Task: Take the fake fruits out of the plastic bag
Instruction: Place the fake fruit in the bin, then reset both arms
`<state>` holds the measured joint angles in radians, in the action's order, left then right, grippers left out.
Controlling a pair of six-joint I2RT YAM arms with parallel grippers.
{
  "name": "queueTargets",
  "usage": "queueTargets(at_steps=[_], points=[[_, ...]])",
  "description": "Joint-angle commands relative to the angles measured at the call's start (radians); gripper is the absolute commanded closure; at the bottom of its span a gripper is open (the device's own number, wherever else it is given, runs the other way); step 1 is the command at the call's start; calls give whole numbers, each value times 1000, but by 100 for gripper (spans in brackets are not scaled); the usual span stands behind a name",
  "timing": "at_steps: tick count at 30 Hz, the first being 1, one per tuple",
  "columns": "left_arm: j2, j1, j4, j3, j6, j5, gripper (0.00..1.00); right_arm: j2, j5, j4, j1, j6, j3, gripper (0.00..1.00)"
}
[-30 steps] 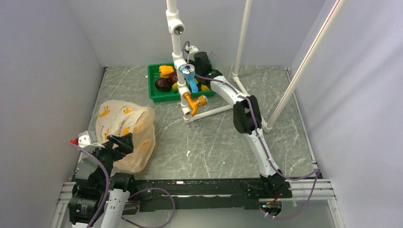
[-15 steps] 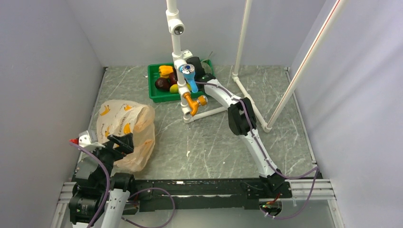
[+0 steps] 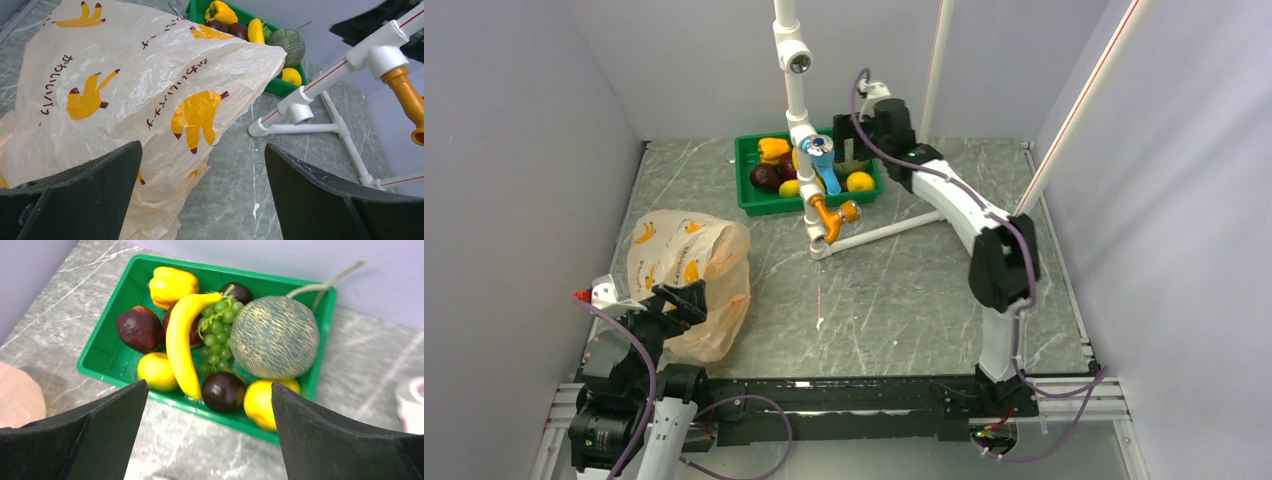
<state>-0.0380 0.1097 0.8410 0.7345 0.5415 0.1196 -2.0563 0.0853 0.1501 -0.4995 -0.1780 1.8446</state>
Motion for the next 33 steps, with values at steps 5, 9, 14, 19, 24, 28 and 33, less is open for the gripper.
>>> queueTargets(at_steps=[5,9,14,19,24,28,33], points=[[-16,-8,-46,-6,-18,-35,1,499,-95,-51,30,-193,-465,1],[-10,-10,-52,-4,-24,-41,1,746,-57,-48,30,-243,-646,1],[-1,-9,-11,31,9,20,1,1052,-131,84,29,-221,-730,1],[-17,-8,24,154,27,13,1,1352,-110,183,29,-165,-747,0],[-57,-8,23,331,1,26,1,1526,-270,313,28,-119,-674,0],[-86,-8,48,465,-12,34,1,1589,-340,323,27,-108,-675,0],[-66,-8,46,524,-21,47,1,1594,-359,353,27,-123,-654,0]])
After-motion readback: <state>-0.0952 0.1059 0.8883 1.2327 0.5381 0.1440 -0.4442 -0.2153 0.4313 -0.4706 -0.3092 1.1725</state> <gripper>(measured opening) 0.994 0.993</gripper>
